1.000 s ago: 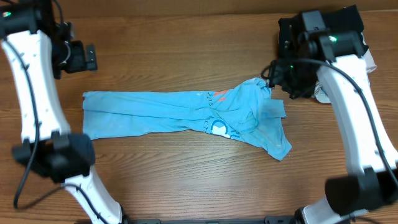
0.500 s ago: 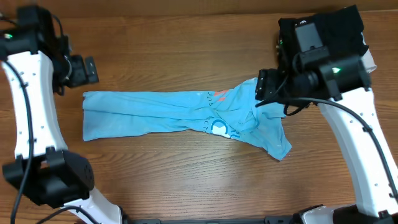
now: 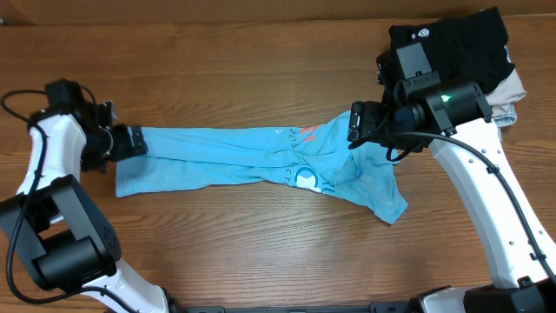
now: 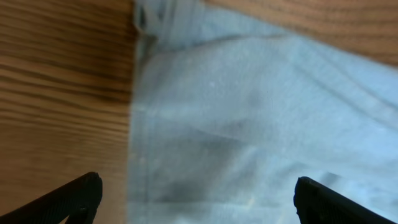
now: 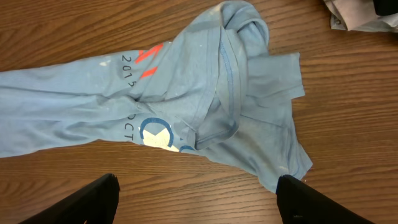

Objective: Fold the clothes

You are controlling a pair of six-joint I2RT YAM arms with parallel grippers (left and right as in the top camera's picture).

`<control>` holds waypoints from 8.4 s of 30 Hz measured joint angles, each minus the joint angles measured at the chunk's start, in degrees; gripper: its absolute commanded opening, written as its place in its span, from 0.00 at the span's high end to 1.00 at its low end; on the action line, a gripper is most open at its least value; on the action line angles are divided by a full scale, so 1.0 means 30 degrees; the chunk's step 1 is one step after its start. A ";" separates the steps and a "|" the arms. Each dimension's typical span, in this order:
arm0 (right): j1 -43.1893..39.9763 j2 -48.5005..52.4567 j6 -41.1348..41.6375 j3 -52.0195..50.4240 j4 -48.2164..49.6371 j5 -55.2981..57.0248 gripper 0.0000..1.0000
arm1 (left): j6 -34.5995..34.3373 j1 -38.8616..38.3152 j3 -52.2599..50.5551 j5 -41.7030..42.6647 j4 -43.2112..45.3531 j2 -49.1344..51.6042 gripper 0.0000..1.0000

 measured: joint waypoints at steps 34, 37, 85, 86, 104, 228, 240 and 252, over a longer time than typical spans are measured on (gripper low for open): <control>0.0000 0.0000 -0.0007 0.0000 0.0947 0.0015 0.17 | 0.0568 0.0000 -0.4284 -0.1392 0.6455 -0.0022 0.57; 0.0000 0.0000 0.0000 0.0000 0.1319 0.0007 0.18 | 0.0109 0.0000 -0.4306 -0.1508 0.6462 -0.0029 0.59; 0.0000 0.1472 -0.0015 -0.0007 0.2382 -0.0918 0.21 | 0.1086 -0.7235 0.4998 -0.1144 -0.5195 -0.0007 0.70; 0.0000 0.1472 -0.0022 -0.0007 0.2397 -0.0918 0.21 | 0.0663 -0.7431 0.4998 -0.1370 -0.5049 -0.0015 0.57; 0.0000 0.1472 -0.0015 -0.0007 0.3191 -0.0903 0.16 | -0.1246 -0.0962 0.4998 -0.2885 -0.4269 0.0583 0.00; -0.1049 0.2973 -0.0911 -0.2040 0.5632 -0.2514 0.12 | -0.1027 -0.7686 0.9559 -0.3220 -0.9945 0.4393 0.96; -0.1086 0.2973 -0.0918 -0.2040 0.5610 -0.2543 0.12 | -0.1770 -1.0397 0.9559 -0.3089 -1.1293 0.4393 0.96; -0.1253 0.2973 -0.0911 -0.2040 0.5209 -0.2565 0.11 | -0.2543 -1.1657 0.9559 -0.1778 -1.0863 0.4393 0.71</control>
